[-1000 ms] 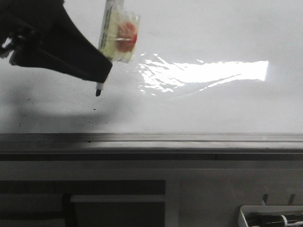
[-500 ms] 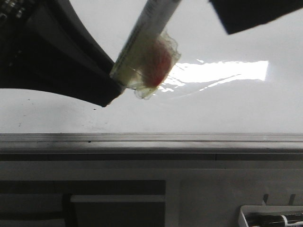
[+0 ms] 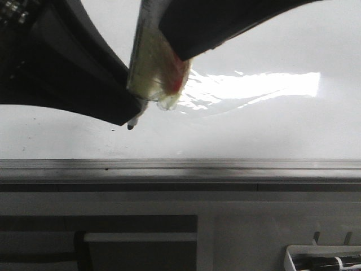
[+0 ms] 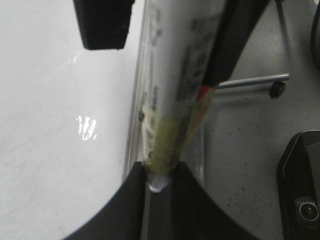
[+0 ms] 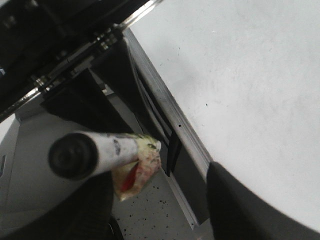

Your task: Write number 5 on whiteboard

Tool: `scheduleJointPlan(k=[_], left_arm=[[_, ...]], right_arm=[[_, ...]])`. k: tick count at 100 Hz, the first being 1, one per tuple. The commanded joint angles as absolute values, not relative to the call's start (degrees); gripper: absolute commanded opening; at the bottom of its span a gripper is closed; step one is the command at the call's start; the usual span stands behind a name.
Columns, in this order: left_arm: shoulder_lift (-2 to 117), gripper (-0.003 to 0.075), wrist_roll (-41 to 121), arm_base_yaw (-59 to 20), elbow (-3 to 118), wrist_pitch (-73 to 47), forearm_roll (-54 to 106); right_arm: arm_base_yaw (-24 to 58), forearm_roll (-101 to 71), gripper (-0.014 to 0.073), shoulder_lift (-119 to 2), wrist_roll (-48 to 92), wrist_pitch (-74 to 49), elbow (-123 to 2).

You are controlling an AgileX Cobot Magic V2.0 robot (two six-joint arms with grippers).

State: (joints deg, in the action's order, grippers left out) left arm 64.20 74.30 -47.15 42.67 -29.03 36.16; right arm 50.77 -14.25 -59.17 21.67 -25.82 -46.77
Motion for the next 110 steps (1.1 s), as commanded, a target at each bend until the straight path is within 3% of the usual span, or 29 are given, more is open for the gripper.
scheduleJointPlan(k=[1,90,98,110], left_arm=[[63.0,-0.002,74.3,-47.6,44.6,-26.9,38.0],[63.0,-0.002,74.3,-47.6,44.6,-26.4,38.1],[63.0,-0.002,74.2,-47.6,44.6,-26.4,38.2],[63.0,-0.002,74.2,-47.6,44.6,-26.4,38.4]], right_arm=[[50.7,-15.6,0.0367,-58.7,22.3,-21.7,-49.3],[55.8,-15.9,0.0357,-63.8,22.4,-18.9,-49.9],[55.8,-15.9,0.0283,-64.5,22.4,-19.1,-49.9],[55.8,-15.8,0.0059,-64.8,22.4,-19.1,-49.9]])
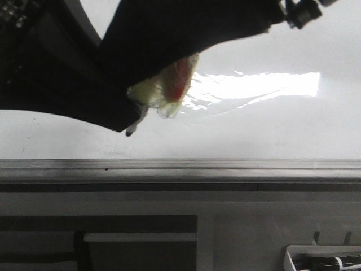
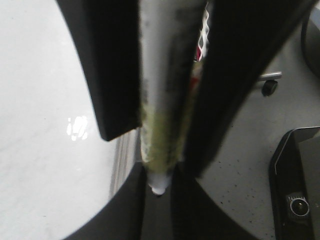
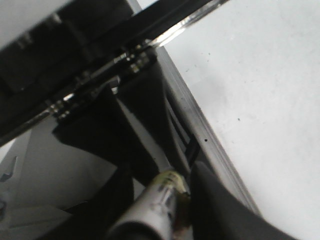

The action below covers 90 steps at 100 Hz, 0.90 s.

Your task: Write number 5 on whiteboard

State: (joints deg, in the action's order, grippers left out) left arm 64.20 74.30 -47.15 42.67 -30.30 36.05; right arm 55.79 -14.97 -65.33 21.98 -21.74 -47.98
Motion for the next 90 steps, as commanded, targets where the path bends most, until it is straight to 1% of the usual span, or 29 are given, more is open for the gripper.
scheduleJointPlan(k=[1,3,4,7,34,39,41,46,48,53,55,57,66,70,77,83,90], left_arm=[[63.0,-0.002,74.2,-47.6,44.6,-26.4,38.4],[63.0,-0.002,74.2,-47.6,44.6,-26.4,38.4],[63.0,-0.002,74.2,-47.6,44.6,-26.4,38.4],[63.0,-0.002,74.2,-47.6,44.6,-26.4,38.4],[62.7,-0.002,73.1,-47.6,44.6,-25.9,38.7],[62.3,-0.0001,72.1,-47.6,44.6,-25.3,39.8],[62.1,0.002,72.1,-47.6,44.6,-25.2,40.3],[61.5,0.0104,72.1,-47.6,44.6,-25.2,40.6],[61.1,0.0167,72.0,-47.5,44.6,-25.2,40.6],[60.3,0.027,70.6,-47.5,44.6,-24.6,40.6],[59.7,0.0335,69.5,-47.5,44.6,-24.0,40.6],[59.2,0.0379,68.4,-47.5,44.6,-23.5,40.6],[56.7,0.0508,64.3,-47.5,44.6,-20.3,40.6],[55.5,0.0524,63.4,-47.5,44.6,-19.4,40.6],[52.4,0.0517,61.9,-47.3,44.5,-17.8,40.6],[49.4,0.0488,59.2,-46.4,44.4,-16.9,40.6],[45.2,0.0424,55.3,-44.2,43.3,-16.2,40.6]], right_arm=[[55.8,-15.8,0.0045,-64.8,22.4,-19.1,-49.9],[55.8,-15.5,-0.0009,-64.8,22.4,-19.1,-49.9],[55.8,-15.5,-0.0009,-64.9,22.4,-19.1,-49.9],[55.8,-15.4,-0.0072,-64.9,22.4,-19.2,-49.9],[55.8,-12.2,-0.0062,-64.9,22.4,-19.2,-49.9],[55.8,-11.9,-0.0062,-64.8,22.4,-19.4,-49.9],[55.8,-11.8,-0.0062,-64.8,22.4,-19.4,-49.9],[55.8,-11.1,-0.0062,-64.5,22.4,-19.5,-49.9],[55.8,-10.9,-0.0062,-64.5,22.4,-19.6,-49.9],[55.8,-10.2,-0.0062,-64.1,22.4,-19.6,-49.9],[55.8,-9.7,-0.0062,-64.0,22.4,-19.6,-49.9],[55.8,-9.0,-0.0062,-63.8,22.4,-19.6,-49.9],[55.7,-5.1,-0.0062,-62.6,22.4,-19.6,-49.9],[55.6,-4.3,-0.0062,-62.3,22.4,-19.6,-49.9],[54.6,-4.0,-0.006,-61.5,22.4,-18.8,-49.9],[53.2,-4.0,-0.006,-61.4,22.4,-18.1,-49.9],[51.4,-4.0,-0.006,-61.1,22.0,-16.6,-49.9]])
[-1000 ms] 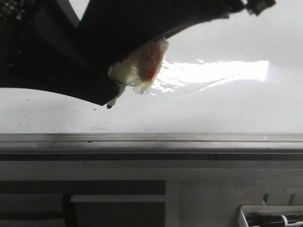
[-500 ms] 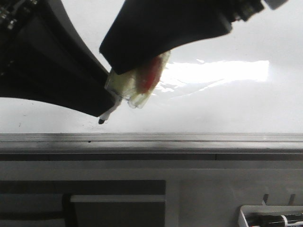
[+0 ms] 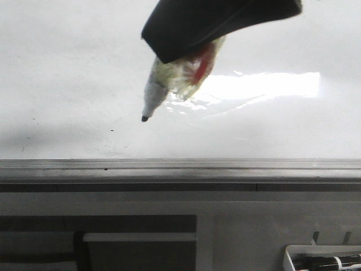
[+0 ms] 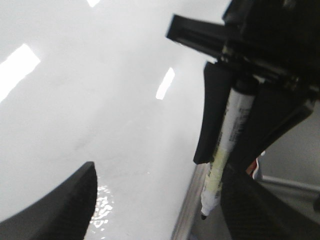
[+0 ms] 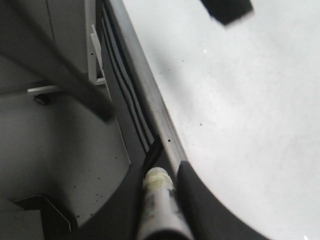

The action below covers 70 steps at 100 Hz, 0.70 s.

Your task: Write number 5 on whiteboard

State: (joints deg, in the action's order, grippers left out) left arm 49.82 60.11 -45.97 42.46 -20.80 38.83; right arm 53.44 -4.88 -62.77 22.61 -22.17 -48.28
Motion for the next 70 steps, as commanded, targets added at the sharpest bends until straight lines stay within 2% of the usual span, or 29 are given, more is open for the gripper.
scheduleJointPlan(k=[1,23,48,70], left_arm=[[44.8,0.0417,54.6,-43.9,43.2,-16.1,40.6],[29.0,0.0211,49.0,-34.7,34.3,-14.2,40.6],[15.0,-0.0013,48.1,-27.5,24.7,-14.1,45.5],[12.2,-0.002,48.1,-26.5,21.2,-14.3,49.4]], right_arm=[[51.2,-4.0,-0.006,-61.1,22.0,-16.2,-49.9],[45.6,-4.0,-0.0061,-61.2,21.9,-7.6,-49.5],[41.9,-4.0,-0.0061,-61.3,21.9,-6.9,-49.5],[41.3,-3.7,-0.0061,-63.8,21.9,-3.9,-49.5]])
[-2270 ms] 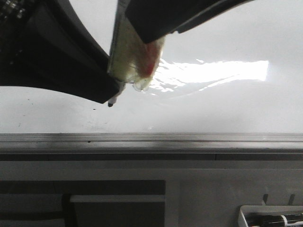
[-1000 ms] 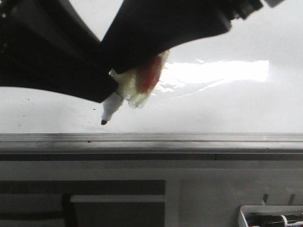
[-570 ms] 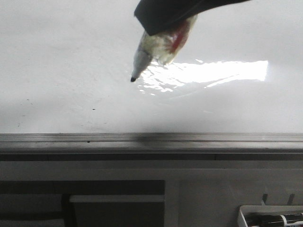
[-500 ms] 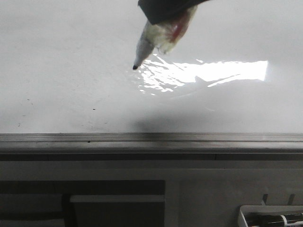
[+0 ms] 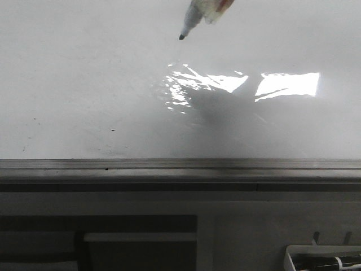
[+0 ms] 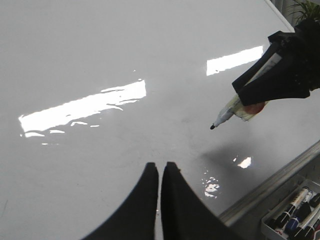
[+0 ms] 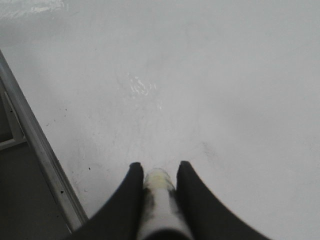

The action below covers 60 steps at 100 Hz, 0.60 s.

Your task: Write number 5 on whiteboard

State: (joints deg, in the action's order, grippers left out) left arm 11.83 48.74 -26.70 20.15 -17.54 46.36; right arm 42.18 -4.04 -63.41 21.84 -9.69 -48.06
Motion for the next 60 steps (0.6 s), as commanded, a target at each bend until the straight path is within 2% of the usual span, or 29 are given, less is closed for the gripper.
scheduleJointPlan(k=[1,32,60], left_arm=[[12.2,-0.002,48.1,-26.5,21.2,-14.3,49.5],[12.2,-0.002,48.1,-26.5,21.2,-14.5,50.4],[12.2,-0.002,48.1,-26.5,21.2,-14.6,50.5]], right_arm=[[41.3,-3.7,-0.0061,-64.0,21.9,-3.9,-49.5],[38.5,-3.7,-0.0061,-66.2,21.9,-1.1,-49.5],[37.8,-3.8,-0.0061,-68.2,21.9,-3.5,-49.3]])
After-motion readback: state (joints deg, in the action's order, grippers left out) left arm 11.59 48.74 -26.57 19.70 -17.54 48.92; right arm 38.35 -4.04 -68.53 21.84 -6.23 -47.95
